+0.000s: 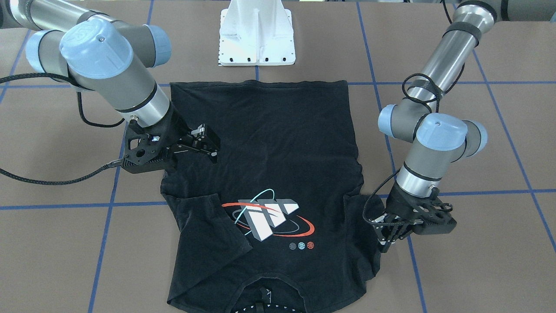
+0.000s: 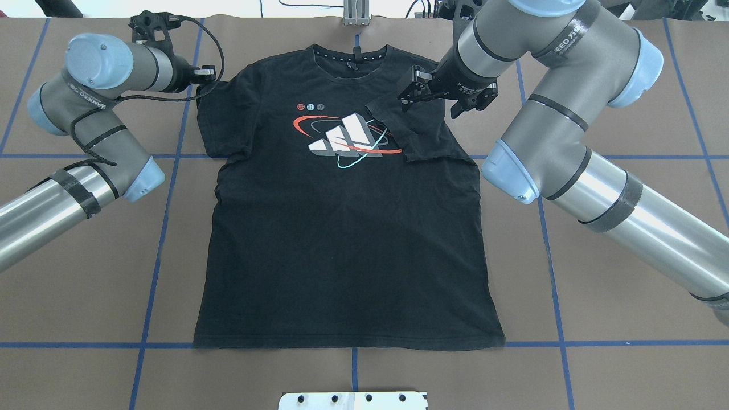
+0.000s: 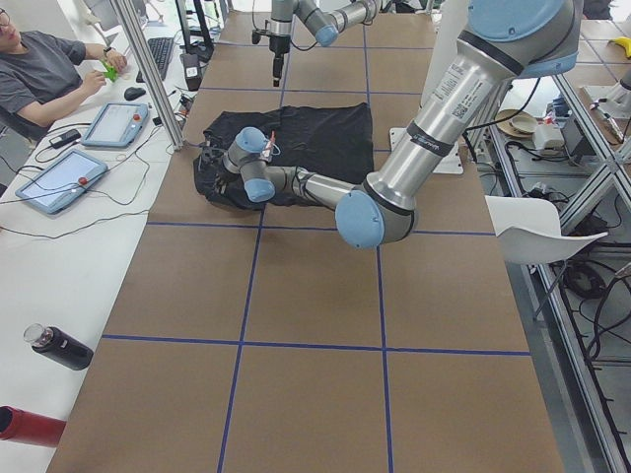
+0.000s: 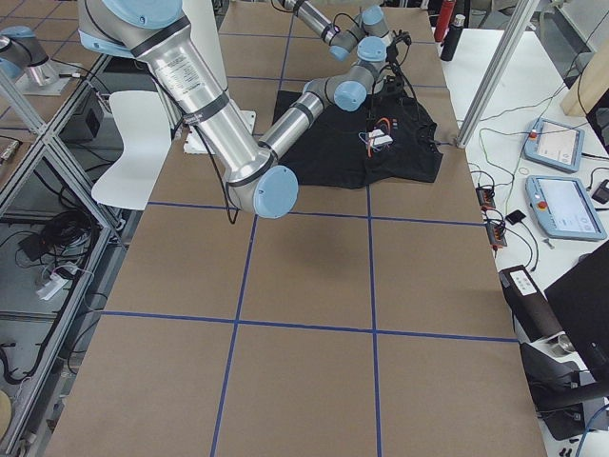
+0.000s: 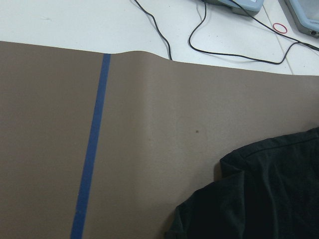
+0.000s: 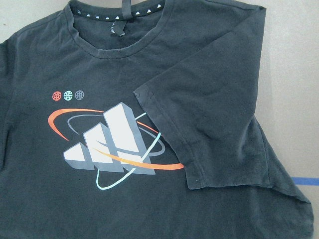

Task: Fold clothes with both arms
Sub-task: 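Fold the sleeve nearest the left gripper inward over the logo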

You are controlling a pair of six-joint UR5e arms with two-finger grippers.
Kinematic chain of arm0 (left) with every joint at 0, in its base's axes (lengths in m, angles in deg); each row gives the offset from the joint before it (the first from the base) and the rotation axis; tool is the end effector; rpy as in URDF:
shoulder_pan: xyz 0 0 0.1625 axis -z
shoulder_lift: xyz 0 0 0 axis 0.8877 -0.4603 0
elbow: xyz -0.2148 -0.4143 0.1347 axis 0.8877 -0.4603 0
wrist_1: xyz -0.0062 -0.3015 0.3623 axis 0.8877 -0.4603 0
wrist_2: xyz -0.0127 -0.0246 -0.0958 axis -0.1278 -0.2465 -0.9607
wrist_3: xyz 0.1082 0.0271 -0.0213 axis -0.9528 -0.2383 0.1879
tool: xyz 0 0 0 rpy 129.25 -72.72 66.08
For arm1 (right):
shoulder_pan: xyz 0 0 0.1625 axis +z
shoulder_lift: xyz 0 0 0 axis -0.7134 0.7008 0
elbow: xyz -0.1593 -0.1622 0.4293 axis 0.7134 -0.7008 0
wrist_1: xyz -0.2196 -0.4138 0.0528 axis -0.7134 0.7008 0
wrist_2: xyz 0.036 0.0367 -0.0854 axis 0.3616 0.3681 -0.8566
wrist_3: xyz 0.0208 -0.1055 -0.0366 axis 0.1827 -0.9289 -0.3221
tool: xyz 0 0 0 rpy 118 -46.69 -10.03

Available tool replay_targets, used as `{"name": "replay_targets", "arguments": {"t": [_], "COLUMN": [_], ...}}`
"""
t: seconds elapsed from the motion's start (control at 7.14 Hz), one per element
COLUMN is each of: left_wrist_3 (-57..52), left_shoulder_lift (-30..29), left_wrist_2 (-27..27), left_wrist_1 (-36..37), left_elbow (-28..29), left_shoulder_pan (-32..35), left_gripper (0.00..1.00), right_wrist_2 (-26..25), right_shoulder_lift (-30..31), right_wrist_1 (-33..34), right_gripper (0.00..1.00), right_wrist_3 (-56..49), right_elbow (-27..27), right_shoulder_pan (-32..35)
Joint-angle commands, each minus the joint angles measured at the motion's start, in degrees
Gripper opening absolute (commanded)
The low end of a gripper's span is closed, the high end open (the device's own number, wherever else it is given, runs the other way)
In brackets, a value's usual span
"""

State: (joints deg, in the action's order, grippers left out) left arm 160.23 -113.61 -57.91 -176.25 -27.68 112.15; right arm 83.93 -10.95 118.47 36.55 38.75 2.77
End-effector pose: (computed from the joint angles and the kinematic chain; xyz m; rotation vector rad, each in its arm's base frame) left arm 0.4931 -0.7521 0.3828 0.4849 1.0177 -0.3862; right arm -0.4600 -0.6245 0.2121 0.1362 -1.0203 0.0562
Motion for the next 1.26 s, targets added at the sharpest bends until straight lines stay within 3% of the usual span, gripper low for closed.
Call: {"name": "replay_targets", "arguments": {"t": [0.0,0.14,0.28,0.7,0.84,0.98,1.12], "left_wrist_3": [9.14,12.14,12.43,12.43,12.0,11.39,11.21], "left_shoulder_lift": [-7.46,-13.75,-15.03,-14.78,-13.74,-11.73,-6.92], "left_wrist_2": [0.39,0.57,1.7,3.56,3.38,3.12,2.6], "left_wrist_1": [5.33,5.25,4.65,3.85,0.72,-0.45,-0.46], "left_elbow": [1.63,8.34,10.5,10.78,10.69,7.73,1.09], "left_shoulder_pan": [-4.36,-5.78,-6.22,-6.32,-6.32,-5.97,-5.79], "left_gripper": [0.0,0.0,0.0,0.0,0.8,1.0,1.0], "right_wrist_2": [0.05,0.23,0.23,0.14,0.14,0.23,0.58], "right_shoulder_lift": [0.27,0.36,0.88,1.15,1.15,1.15,1.15], "right_wrist_1": [-0.63,-0.72,-0.72,-0.72,-0.72,-0.72,-0.63], "right_gripper": [1.0,1.0,1.0,1.0,1.0,1.0,1.0], "right_wrist_3": [0.12,0.12,0.12,0.12,-0.05,0.03,0.12], "right_elbow": [0.17,0.61,1.14,1.05,1.05,1.05,1.14], "right_shoulder_pan": [0.15,0.76,0.85,1.03,1.12,1.12,1.12]}}
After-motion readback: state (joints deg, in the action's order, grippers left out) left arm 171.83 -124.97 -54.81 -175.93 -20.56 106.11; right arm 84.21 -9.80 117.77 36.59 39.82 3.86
